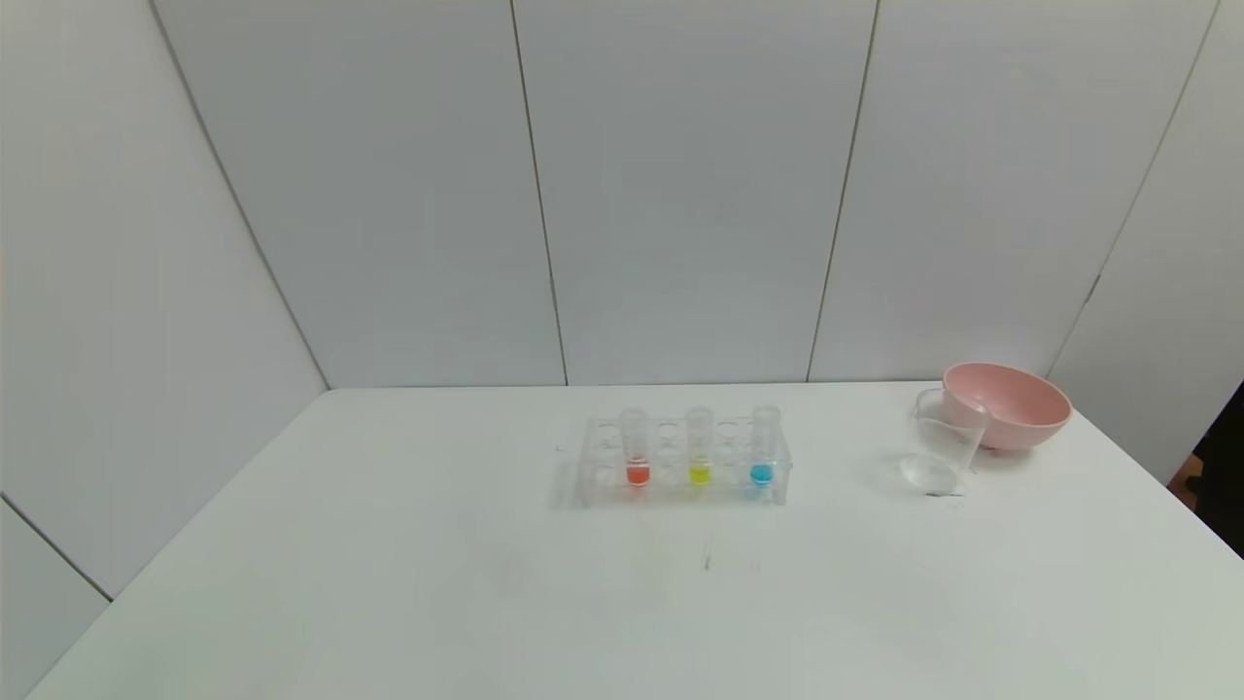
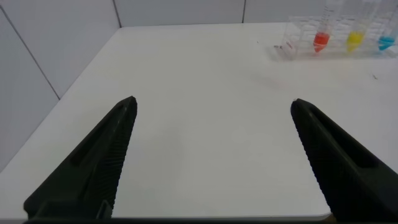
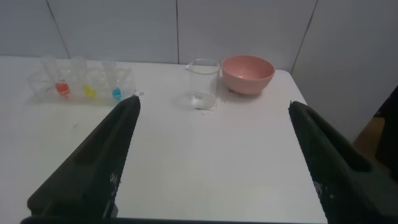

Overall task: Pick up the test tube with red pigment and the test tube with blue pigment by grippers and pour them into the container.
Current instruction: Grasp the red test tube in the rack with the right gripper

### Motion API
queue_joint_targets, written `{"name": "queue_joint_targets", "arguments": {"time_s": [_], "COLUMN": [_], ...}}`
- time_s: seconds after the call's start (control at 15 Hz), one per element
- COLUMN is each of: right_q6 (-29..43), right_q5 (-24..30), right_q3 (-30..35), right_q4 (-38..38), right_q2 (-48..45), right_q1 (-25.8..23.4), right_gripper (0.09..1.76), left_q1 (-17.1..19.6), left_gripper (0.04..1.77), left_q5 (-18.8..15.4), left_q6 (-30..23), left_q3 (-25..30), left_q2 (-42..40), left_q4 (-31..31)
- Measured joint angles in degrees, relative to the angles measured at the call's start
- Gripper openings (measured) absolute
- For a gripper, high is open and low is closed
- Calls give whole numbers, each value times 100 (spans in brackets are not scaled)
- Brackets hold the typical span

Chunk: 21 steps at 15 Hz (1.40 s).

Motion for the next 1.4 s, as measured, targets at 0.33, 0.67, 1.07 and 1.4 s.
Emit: {"name": "queue_joint_targets", "arguments": {"time_s": [0.33, 0.67, 1.07, 1.4], "right_q6": [-60, 290, 541, 1524], "right_q5": [-35, -759, -2360, -3712], "right_q3": [-158, 154, 592, 305], "right_q4": [-1243, -2261, -3630, -3725], "right_q2": [1692, 2737, 4102, 5268], "right_q1": [190, 1025, 2946, 4714], "right_gripper": [171, 171, 171, 171], "left_q1": [0, 0, 0, 0], "left_gripper": [176, 176, 176, 176], "left_q5": [0, 0, 0, 0], "left_q6": [-2, -2, -2, 0], "left_q3": [0, 0, 0, 0], "left_q2": [0, 0, 0, 0], "left_q4": [2, 0, 0, 0]}}
